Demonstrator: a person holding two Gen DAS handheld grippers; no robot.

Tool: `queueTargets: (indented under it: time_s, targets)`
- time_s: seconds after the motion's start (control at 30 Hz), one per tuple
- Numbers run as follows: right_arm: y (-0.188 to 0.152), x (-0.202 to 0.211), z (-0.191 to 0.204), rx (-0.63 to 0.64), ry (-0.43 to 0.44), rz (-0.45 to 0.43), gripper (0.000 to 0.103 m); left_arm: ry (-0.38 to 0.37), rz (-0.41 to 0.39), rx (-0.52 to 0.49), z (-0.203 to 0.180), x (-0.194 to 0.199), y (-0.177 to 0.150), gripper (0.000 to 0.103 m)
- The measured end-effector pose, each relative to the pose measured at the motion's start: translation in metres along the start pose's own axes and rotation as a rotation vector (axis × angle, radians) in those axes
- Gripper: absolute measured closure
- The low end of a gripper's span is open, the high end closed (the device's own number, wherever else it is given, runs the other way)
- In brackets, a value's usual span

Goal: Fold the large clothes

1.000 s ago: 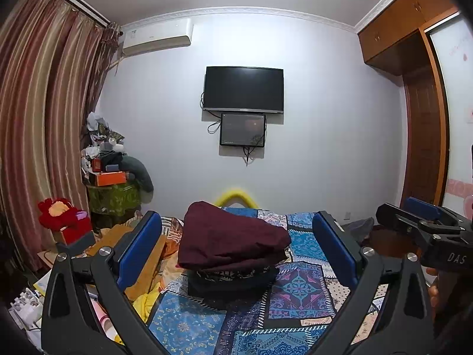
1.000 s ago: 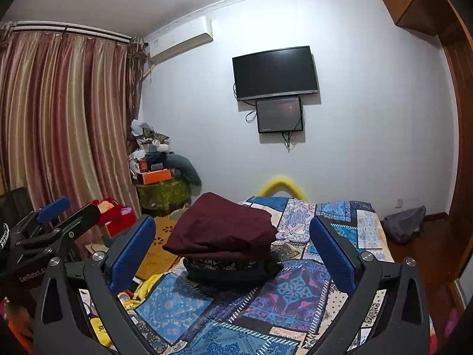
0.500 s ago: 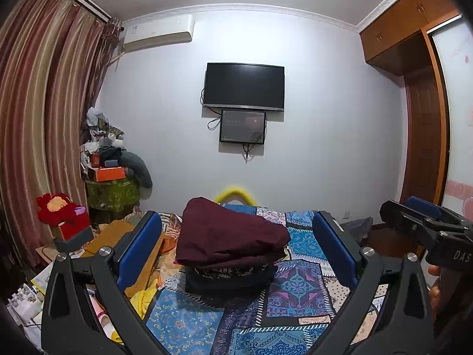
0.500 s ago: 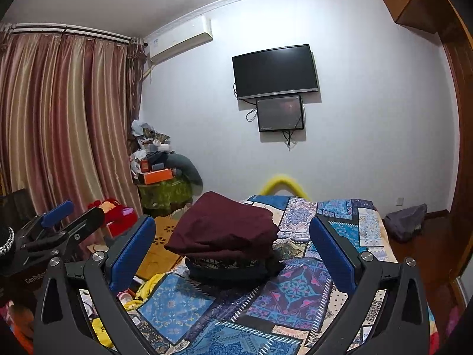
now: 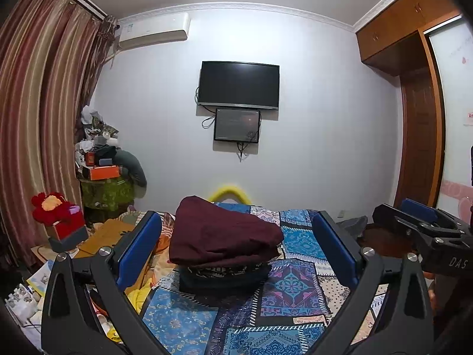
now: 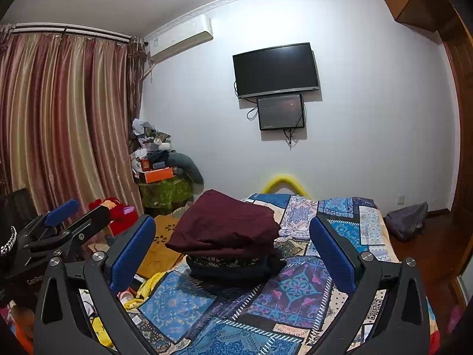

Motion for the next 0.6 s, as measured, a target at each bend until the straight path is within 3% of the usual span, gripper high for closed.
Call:
queueTargets:
  time_s: [0.6]
  targets:
    - [0.0008, -0.0014, -0.0052, -0.019, -0.006, -0.009, 0.0, -0.017, 0.014, -0.011, -0.0077, -0.0038, -0.002, 0.001]
Point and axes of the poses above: each gripper's, at about its wrist camera, not at the fingertips, and x roughly against the way its jaws point, z to its left, y to its top, the point moved 5 cm from there along -x, roughly the way its jaws point, and after that the axes turned 6 degrees about -x, right-handed, at the moved point
